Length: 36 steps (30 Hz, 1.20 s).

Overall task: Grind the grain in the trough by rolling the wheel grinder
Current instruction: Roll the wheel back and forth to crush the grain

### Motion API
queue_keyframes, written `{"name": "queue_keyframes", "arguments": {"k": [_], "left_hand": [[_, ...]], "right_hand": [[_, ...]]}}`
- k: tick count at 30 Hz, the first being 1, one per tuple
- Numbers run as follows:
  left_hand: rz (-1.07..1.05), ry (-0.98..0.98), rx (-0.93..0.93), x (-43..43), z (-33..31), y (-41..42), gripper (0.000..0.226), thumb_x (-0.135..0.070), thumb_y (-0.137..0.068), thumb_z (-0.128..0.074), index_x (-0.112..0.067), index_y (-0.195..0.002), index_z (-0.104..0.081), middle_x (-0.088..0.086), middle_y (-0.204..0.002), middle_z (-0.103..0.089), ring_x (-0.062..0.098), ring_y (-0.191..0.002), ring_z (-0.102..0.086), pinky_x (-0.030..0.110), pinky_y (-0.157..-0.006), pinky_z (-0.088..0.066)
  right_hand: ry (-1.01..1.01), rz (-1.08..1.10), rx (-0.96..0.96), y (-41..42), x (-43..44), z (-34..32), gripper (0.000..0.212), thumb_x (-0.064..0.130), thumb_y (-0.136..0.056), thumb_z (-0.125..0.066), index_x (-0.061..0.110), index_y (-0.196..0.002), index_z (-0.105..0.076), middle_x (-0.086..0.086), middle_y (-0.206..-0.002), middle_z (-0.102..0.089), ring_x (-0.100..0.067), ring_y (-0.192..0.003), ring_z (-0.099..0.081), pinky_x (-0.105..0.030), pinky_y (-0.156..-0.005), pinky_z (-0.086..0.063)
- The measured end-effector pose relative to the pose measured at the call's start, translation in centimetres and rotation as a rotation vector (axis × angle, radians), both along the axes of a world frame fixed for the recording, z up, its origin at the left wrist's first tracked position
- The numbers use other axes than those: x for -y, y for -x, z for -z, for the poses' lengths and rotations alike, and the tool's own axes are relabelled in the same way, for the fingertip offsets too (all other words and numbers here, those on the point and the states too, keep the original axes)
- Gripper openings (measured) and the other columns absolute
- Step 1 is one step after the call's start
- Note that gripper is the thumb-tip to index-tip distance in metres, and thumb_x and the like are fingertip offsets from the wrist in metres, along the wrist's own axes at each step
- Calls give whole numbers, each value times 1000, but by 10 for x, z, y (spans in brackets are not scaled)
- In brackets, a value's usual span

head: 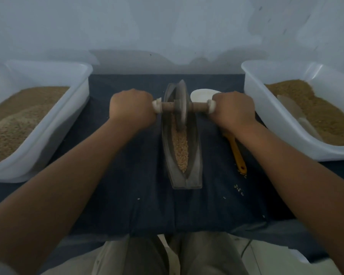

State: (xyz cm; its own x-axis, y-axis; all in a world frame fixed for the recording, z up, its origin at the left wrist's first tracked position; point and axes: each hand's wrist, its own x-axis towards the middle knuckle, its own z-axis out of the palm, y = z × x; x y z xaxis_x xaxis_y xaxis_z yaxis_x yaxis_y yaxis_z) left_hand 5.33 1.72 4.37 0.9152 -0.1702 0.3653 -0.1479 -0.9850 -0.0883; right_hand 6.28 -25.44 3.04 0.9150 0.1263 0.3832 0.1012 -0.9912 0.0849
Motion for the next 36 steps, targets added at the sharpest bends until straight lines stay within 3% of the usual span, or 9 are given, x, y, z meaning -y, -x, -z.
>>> {"name": "queue_keyframes", "arguments": {"k": [4, 8, 10, 14, 19, 22, 29, 33, 36], "left_hand": [[62, -68, 26, -10, 9, 33, 30, -42, -83, -59, -25, -63, -45, -9, -59, -40, 25, -56, -47, 29, -56, -34], [179, -33, 143, -31, 25, 85, 43, -51, -81, -57, -30, -60, -26, -13, -52, -25, 21, -42, -32, 21, -51, -23], [189, -14, 149, -34, 32, 87, 44, -50, -78, -60, -31, -60, -25, -15, -51, -23, 19, -40, -29, 18, -52, -19], [47, 24, 103, -22, 33, 38, 41, -50, -86, -59, -26, -59, -38, -12, -54, -36, 21, -47, -39, 25, -52, -29], [-23, 113, -9, -10, 19, 2, 35, -46, -88, -58, -25, -64, -45, -8, -62, -44, 30, -66, -62, 31, -61, -40], [38, 82, 21, -23, 30, 38, 41, -47, -89, -59, -26, -61, -39, -11, -59, -44, 23, -54, -49, 30, -57, -38], [173, 39, 187, -34, 42, 81, 42, -53, -83, -52, -30, -60, -26, -14, -54, -20, 21, -41, -33, 21, -50, -23], [44, 63, 57, -17, 21, 13, 38, -48, -84, -59, -25, -61, -39, -9, -61, -45, 29, -62, -63, 30, -58, -39], [4, 62, -40, -3, -1, -11, 36, -53, -86, -58, -24, -67, -49, -3, -72, -57, 31, -75, -67, 33, -65, -44]], "right_hand": [[6, -25, -78, 50, 9, 1, 32, 49, -94, -53, 29, -68, -52, 9, -61, -53, -12, -55, -51, -32, -53, -46], [-54, -245, 56, 112, 19, -7, 32, 48, -85, -58, 34, -64, -38, 14, -50, -35, -4, -42, -32, -20, -46, -19], [-55, -264, 50, 111, 20, -5, 32, 48, -86, -57, 34, -63, -39, 14, -49, -36, -8, -40, -36, -19, -46, -20], [63, -81, 80, 50, 5, -4, 34, 48, -97, -49, 27, -69, -49, 9, -56, -43, -13, -48, -43, -26, -48, -28], [114, -28, -4, 8, -8, -22, 24, 36, -95, -60, 22, -75, -59, 3, -65, -54, -19, -59, -52, -32, -54, -41], [132, -70, -58, 45, -1, -25, 32, 40, -95, -56, 27, -67, -50, 7, -59, -49, -11, -51, -44, -28, -49, -26], [50, -175, -63, 99, 14, -19, 33, 59, -81, -37, 33, -61, -42, 11, -48, -43, -7, -42, -42, -26, -43, -40], [75, -25, -25, 24, -1, -14, 33, 47, -96, -54, 27, -69, -51, 8, -61, -50, -14, -54, -49, -31, -54, -42], [83, 30, -80, -9, -5, -23, 32, 48, -94, -55, 27, -70, -55, 4, -67, -56, -20, -61, -54, -32, -58, -45]]}}
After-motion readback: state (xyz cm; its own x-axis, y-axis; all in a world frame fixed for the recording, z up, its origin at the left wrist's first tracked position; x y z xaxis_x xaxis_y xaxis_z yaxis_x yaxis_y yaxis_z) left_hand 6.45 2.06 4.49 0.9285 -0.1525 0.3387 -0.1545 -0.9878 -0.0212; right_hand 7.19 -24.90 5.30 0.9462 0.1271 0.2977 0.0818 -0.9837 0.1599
